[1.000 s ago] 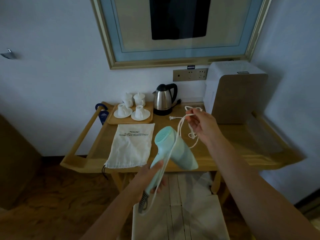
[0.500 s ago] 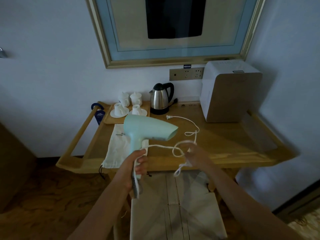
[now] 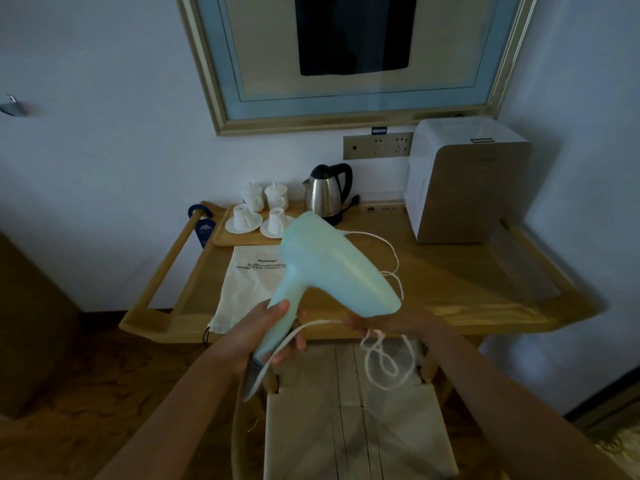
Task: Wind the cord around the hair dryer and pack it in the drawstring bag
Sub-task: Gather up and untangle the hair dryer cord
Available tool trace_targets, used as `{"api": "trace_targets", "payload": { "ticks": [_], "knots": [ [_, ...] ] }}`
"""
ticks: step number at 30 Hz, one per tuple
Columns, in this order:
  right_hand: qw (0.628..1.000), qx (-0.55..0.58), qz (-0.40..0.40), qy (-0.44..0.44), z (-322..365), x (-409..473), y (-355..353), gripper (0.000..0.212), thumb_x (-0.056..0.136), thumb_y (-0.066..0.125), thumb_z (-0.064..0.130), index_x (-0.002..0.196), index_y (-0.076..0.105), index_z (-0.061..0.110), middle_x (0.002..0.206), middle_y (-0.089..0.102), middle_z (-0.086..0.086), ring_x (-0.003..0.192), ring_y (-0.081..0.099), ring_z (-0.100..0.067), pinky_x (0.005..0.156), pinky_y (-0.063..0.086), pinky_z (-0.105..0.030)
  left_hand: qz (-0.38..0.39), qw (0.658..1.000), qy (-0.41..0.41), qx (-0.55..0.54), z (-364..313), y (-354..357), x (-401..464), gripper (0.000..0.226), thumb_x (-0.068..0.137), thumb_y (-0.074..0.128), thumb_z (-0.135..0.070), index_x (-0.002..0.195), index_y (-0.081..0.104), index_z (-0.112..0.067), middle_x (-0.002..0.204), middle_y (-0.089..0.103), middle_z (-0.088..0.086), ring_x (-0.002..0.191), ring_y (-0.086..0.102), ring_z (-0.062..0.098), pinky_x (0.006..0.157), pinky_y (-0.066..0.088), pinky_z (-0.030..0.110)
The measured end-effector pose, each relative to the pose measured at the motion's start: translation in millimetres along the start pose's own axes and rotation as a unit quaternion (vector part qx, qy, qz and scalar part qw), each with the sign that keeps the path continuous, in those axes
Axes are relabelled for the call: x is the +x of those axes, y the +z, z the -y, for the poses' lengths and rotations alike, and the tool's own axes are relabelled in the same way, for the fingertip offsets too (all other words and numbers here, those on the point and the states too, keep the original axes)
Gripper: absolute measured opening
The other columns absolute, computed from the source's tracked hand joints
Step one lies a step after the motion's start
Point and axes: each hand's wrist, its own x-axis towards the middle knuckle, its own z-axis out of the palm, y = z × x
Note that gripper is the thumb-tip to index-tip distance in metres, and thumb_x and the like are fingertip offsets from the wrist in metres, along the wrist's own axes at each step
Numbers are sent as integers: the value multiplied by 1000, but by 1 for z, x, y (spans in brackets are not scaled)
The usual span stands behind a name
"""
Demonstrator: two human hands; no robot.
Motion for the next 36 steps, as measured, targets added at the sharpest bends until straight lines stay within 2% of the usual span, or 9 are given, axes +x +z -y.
{"api": "trace_targets", "payload": {
  "ticks": [3, 5, 9, 12, 18, 24, 30, 33, 36],
  "knots": [
    [982, -187, -2, 10, -13, 10, -10, 26, 79, 68, 36, 96, 67, 16, 89, 70, 2, 81, 59, -7, 80, 47, -24, -4, 994, -43, 96, -14, -12, -6, 65, 83, 47, -61, 108, 55, -2, 55, 57, 9, 34, 44, 12, 35, 39, 19],
    [979, -203, -26, 5, -14, 19, -13, 22, 81, 64, 32, 92, 71, 14, 90, 70, -8, 76, 53, -11, 73, 44, -27, 4, 990, -75, 117, -17, -14, -8, 57, 89, 32, -53, 98, 64, -7, 52, 55, 10, 33, 43, 13, 36, 37, 20],
    [993, -119, 4, -7, 2, 33, -29, 19, 83, 64, 20, 90, 67, 2, 89, 67, -22, 71, 56, -16, 64, 47, -23, 22, 976, -97, 193, -13, -17, -10, 50, 85, 49, -58, 93, 67, -12, 60, 59, 18, 38, 50, 18, 38, 42, 22],
    [984, -178, -8, -9, 20, 39, -44, 5, 81, 66, 19, 77, 65, 15, 75, 67, -3, 56, 56, 1, 54, 43, -11, 20, 937, -112, 331, -6, -24, -1, 37, 92, 47, -45, 112, 55, -14, 67, 67, 5, 46, 60, 10, 43, 47, 21],
    [946, -303, -48, -101, 87, 30, -45, 7, 79, 69, 21, 76, 63, 19, 69, 58, 9, 61, 52, -2, 50, 35, -10, -15, 864, -109, 492, 28, -25, 19, 25, 88, 39, -59, 92, 54, -39, 80, 66, -10, 66, 64, 1, 58, 51, 15],
    [872, -452, -96, -158, 118, 9, -1, 11, 84, 57, 15, 74, 51, 17, 74, 54, 1, 71, 54, -16, 61, 45, -28, -191, 841, -119, 492, 44, -24, 45, 55, 90, 31, -61, 82, 60, -14, 69, 62, 0, 58, 58, 11, 49, 41, 20],
    [928, -320, -147, -120, 63, -3, 38, 25, 96, 40, 26, 91, 57, 8, 78, 62, -8, 68, 59, -22, 61, 49, -36, -273, 902, -109, 318, 37, -40, 49, 62, 86, 34, -67, 71, 65, -16, 54, 68, 3, 42, 60, 9, 43, 48, 20],
    [945, -280, -122, -115, 22, -4, 58, 28, 98, 36, 27, 89, 57, 11, 76, 60, -4, 66, 53, -17, 59, 41, -31, -329, 937, -94, 65, 30, -37, 49, 51, 86, 47, -60, 83, 64, -11, 52, 66, 3, 45, 59, 16, 49, 49, 27],
    [993, -43, -73, -87, -6, -3, 67, 29, 98, 39, 24, 75, 57, 23, 60, 53, 16, 57, 48, 3, 57, 37, -22, -323, 943, -78, -32, 13, -37, 47, 50, 89, 44, -56, 85, 61, -9, 57, 61, 5, 37, 55, 10, 35, 43, 18]
  ]
}}
